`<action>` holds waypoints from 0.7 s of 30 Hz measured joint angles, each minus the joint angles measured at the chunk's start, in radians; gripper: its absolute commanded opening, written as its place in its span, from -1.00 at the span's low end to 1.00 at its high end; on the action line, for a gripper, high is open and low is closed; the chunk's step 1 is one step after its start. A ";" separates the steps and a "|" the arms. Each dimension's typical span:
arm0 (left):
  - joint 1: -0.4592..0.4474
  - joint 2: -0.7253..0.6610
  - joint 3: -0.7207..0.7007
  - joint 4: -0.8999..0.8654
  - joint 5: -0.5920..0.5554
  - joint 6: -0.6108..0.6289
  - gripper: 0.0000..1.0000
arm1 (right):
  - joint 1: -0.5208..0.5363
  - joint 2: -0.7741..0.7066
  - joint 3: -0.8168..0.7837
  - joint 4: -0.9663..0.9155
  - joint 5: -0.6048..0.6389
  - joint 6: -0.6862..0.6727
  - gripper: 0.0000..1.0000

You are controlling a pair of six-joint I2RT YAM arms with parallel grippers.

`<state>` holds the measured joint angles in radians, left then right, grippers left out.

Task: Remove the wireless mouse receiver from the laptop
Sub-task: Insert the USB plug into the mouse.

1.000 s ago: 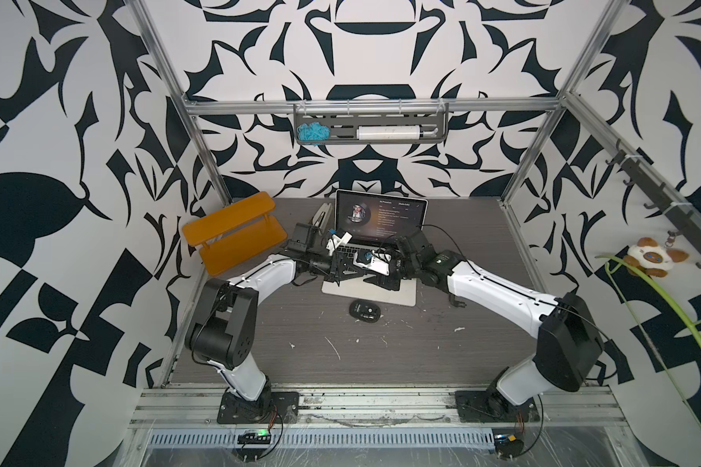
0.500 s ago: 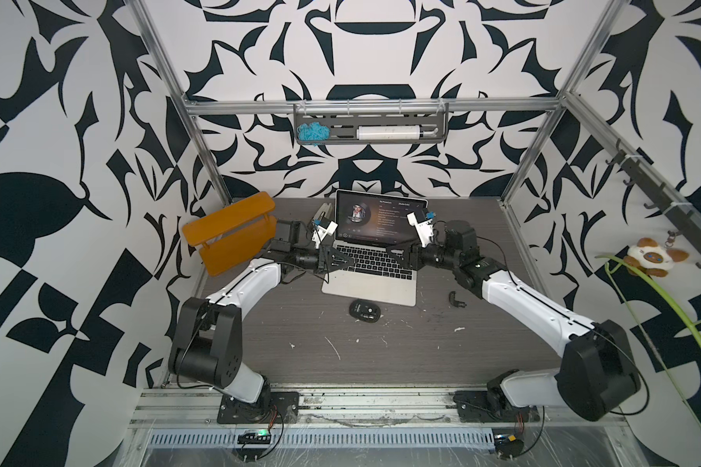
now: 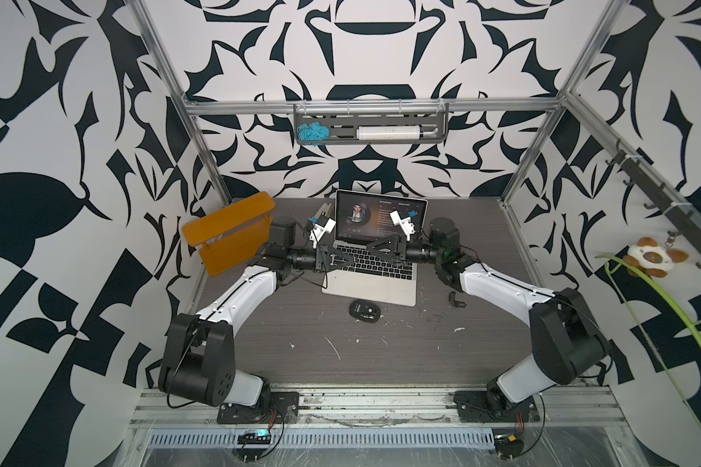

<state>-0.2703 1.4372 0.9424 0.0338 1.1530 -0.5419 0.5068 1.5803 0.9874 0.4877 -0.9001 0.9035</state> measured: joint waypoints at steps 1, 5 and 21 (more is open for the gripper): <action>0.000 0.000 -0.004 0.003 0.001 -0.004 -0.90 | 0.007 0.006 0.003 0.006 -0.003 0.005 0.13; 0.000 0.000 -0.016 0.014 0.008 -0.013 -0.90 | 0.036 0.032 0.013 0.040 -0.018 0.027 0.02; 0.000 -0.010 -0.018 0.014 0.018 -0.011 -0.89 | 0.086 0.065 0.035 0.084 -0.037 0.052 -0.32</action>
<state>-0.2707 1.4269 0.9249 0.0479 1.1713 -0.5529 0.5930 1.6451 1.0222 0.5713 -0.9371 0.9554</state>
